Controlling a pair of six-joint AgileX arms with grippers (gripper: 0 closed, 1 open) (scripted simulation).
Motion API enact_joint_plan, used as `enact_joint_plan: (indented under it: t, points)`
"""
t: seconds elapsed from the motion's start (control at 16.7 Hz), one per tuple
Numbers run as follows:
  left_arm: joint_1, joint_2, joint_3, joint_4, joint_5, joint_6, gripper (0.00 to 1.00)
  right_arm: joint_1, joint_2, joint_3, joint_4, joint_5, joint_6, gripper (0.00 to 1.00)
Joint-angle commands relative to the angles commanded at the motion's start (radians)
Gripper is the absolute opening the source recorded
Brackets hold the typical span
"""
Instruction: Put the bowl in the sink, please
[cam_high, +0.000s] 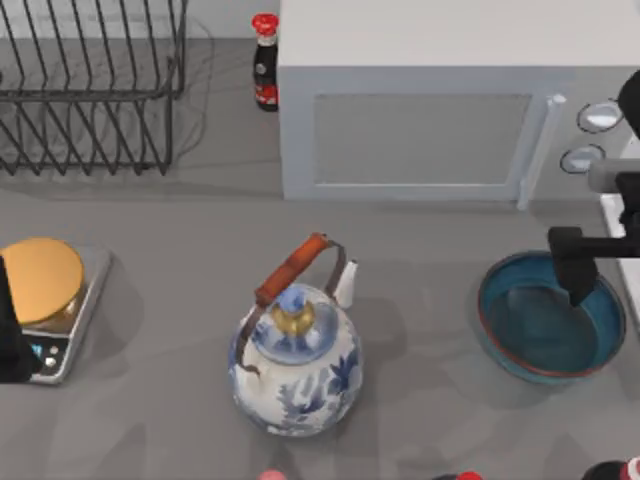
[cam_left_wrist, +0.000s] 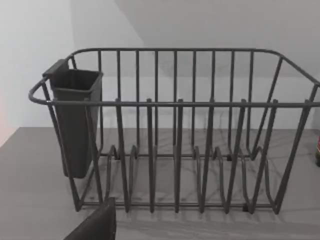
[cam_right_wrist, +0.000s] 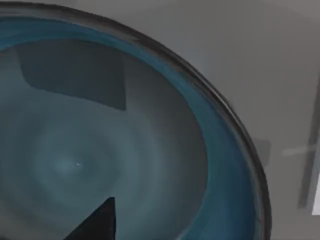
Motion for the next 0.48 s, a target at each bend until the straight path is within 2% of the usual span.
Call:
enact_joint_plan:
  t: [0.18,0.48]
  points:
    - [0.0,0.0,0.0,0.0,0.0,0.0,1.0,0.002,0.034,-0.072,0.097,0.0,0.002,1.0]
    - [0.0,0.0,0.0,0.0,0.0,0.0,1.0,0.002,0.039,-0.083,0.11,0.0,0.003,1.0]
